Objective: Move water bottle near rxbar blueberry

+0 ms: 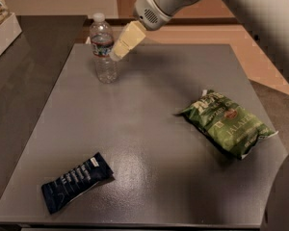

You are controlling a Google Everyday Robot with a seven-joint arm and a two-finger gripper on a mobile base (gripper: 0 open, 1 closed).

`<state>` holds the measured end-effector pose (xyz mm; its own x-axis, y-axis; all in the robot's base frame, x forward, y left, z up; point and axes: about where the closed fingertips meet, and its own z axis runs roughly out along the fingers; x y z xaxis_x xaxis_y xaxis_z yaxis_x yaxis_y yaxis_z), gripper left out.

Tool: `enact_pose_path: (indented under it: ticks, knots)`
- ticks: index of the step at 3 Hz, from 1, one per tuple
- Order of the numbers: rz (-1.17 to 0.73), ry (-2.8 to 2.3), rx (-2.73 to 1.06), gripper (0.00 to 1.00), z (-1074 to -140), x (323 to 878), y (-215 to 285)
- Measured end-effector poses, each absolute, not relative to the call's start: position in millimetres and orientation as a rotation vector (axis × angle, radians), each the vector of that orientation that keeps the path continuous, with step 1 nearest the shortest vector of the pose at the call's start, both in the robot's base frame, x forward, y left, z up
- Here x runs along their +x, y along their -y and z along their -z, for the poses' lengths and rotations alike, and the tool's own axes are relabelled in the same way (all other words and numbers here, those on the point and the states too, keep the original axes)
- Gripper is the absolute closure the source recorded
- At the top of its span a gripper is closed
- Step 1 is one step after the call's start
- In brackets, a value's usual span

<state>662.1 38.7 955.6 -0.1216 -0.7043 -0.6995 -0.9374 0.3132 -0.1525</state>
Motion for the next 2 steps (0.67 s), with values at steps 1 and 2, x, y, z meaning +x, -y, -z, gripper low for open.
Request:
enact_pose_path:
  ticks: [1, 2]
  knots:
    - [-0.465, -1.91, -1.407, 0.0, -946.5, 672.2, -53.3]
    - [-0.519, -1.919, -1.365, 0.0, -937.5, 674.7, -66.7]
